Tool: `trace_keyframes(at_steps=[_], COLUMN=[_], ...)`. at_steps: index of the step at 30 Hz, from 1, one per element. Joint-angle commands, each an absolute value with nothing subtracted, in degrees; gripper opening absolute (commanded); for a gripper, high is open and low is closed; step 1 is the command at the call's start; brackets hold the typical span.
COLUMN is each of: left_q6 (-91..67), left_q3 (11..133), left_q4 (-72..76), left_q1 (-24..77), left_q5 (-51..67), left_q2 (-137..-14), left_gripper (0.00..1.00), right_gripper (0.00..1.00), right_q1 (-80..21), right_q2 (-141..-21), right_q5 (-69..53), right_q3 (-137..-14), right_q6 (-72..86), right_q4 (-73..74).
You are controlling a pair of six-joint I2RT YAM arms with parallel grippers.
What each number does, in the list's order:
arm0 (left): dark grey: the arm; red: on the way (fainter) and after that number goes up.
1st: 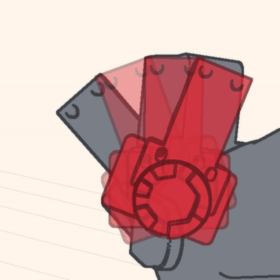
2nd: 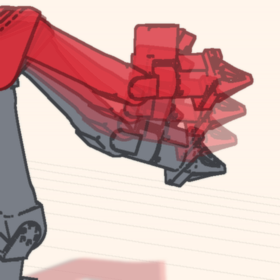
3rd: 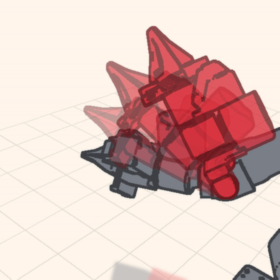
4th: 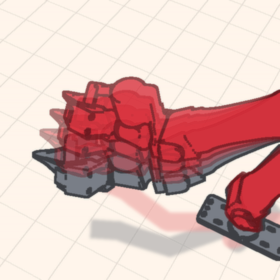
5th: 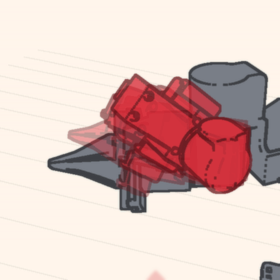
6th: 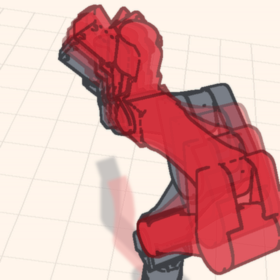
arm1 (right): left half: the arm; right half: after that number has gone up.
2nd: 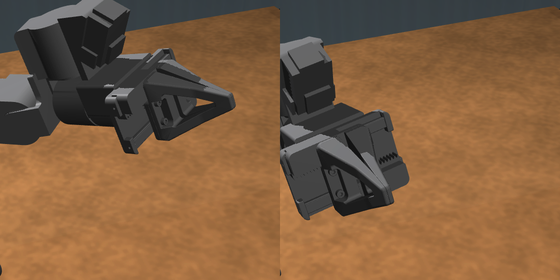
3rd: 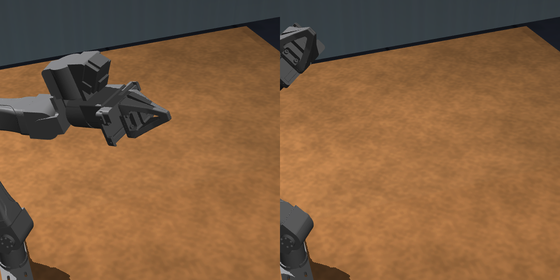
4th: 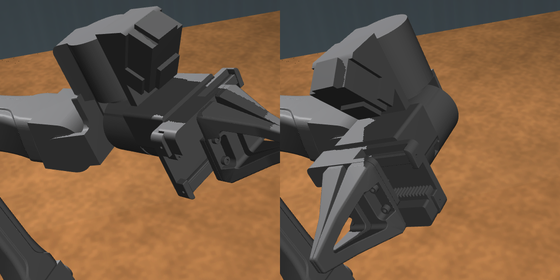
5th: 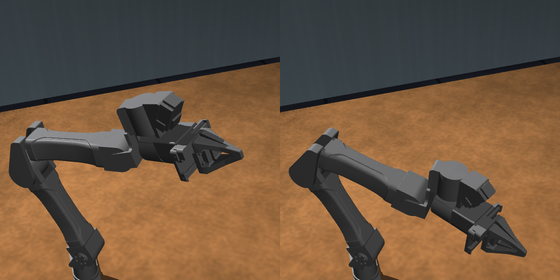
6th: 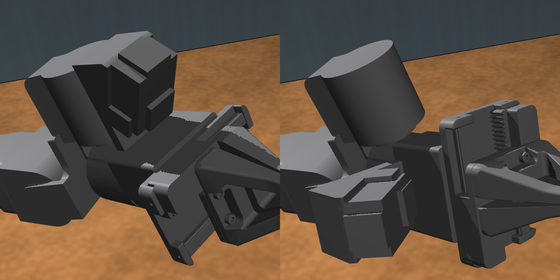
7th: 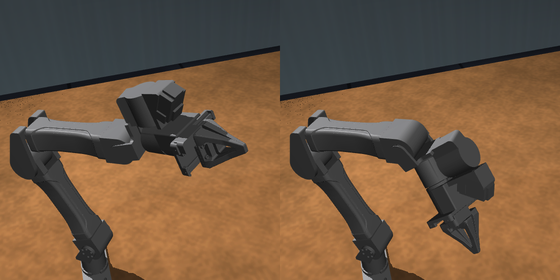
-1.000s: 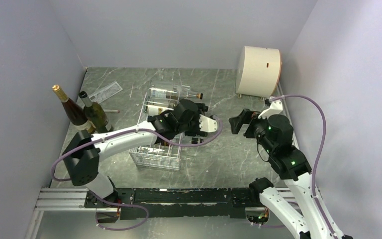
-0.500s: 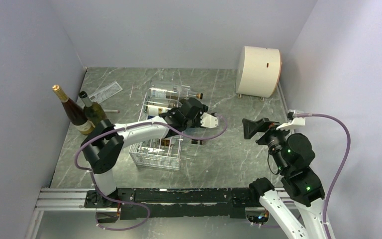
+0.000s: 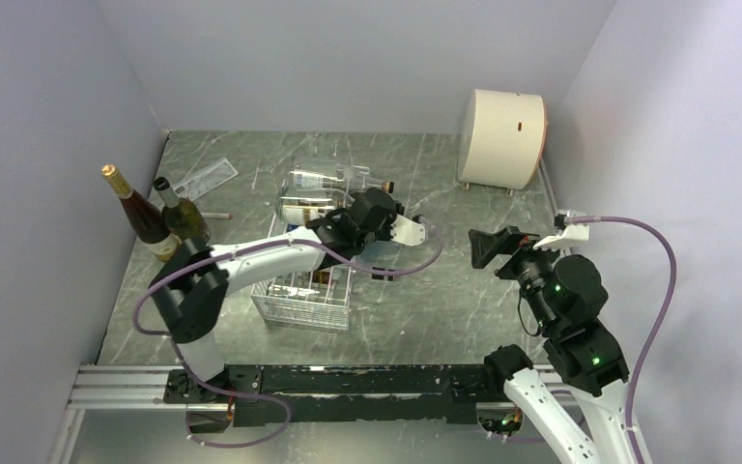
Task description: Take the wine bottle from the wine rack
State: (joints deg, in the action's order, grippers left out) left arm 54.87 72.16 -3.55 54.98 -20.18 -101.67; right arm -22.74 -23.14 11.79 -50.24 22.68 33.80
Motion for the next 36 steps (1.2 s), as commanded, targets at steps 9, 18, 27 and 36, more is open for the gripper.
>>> trace_keyframes(at_steps=[9,18,27,36], left_q6=[40.66,22.97,6.01,-4.93], left_q3=[68.57,66.91,72.65,73.24], left_q4=[0.97,1.50,-7.94,-10.02], left_q1=[56.43,55.18,44.35,23.31], left_q5=[-22.27,-29.76,-36.90,-23.39], left_q2=[-76.75,-62.23,-59.27,-58.46], left_gripper=[0.07,0.07,0.07,0.07], right_gripper=[1.00,1.00,1.00,1.00], right_q1=[-23.12,-23.10,-23.16,-23.16], right_q2=[-21.98,-24.13,-24.94,-25.49], right_q5=[11.90,10.87,10.40,10.01], right_q3=[-49.92,-50.00,-50.01,-49.99], right_q6=[21.97,21.87,21.97,22.14], right_q4=[32.61,32.78,32.96,33.19])
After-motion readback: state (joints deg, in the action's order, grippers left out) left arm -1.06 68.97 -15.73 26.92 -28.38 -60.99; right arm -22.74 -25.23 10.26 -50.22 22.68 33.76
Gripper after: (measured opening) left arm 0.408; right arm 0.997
